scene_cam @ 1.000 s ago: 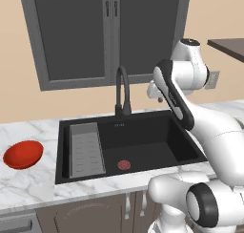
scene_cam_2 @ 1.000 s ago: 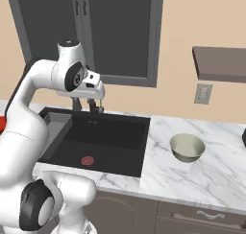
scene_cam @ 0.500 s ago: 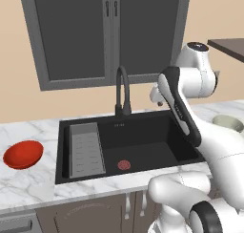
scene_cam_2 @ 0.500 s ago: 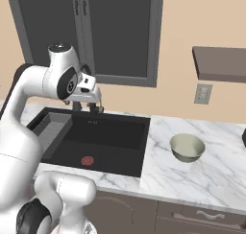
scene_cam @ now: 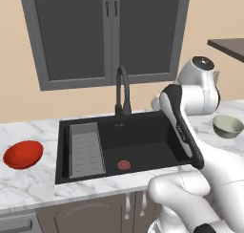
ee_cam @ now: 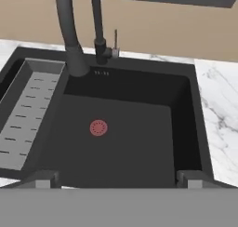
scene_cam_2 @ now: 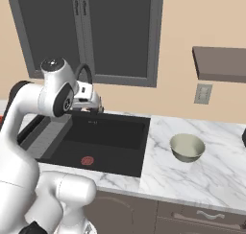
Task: Rinse each bowl for a few seconds and place them down in the sink or on the counter.
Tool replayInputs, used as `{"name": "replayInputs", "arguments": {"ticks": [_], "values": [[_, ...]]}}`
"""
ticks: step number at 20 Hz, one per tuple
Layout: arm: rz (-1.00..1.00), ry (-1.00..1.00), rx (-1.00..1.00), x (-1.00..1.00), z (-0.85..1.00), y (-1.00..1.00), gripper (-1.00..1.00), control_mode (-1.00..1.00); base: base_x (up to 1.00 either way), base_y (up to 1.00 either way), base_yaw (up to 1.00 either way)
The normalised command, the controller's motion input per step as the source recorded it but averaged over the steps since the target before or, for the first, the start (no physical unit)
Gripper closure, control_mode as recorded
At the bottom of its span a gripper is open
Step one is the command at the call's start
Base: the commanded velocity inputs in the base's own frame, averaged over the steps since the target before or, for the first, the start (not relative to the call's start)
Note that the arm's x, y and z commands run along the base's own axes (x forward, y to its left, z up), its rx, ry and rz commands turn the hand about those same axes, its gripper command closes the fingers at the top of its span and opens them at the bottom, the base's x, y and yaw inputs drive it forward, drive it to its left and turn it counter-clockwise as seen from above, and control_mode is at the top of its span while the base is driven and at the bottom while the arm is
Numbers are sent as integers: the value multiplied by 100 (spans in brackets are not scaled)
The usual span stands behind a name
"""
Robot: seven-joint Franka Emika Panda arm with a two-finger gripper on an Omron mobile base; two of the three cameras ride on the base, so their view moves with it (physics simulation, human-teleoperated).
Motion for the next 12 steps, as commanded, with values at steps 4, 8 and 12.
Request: {"name": "replayInputs", "arguments": {"ticks": [4, 8, 12], "values": [[15, -24, 0, 0, -36, -1, -100, -100, 0, 0, 0], [18, -25, 0, 1, -27, -8, -100, -100, 0, 0, 0], [18, -26, 0, 3, -18, -13, -100, -100, 0, 0, 0]]}}
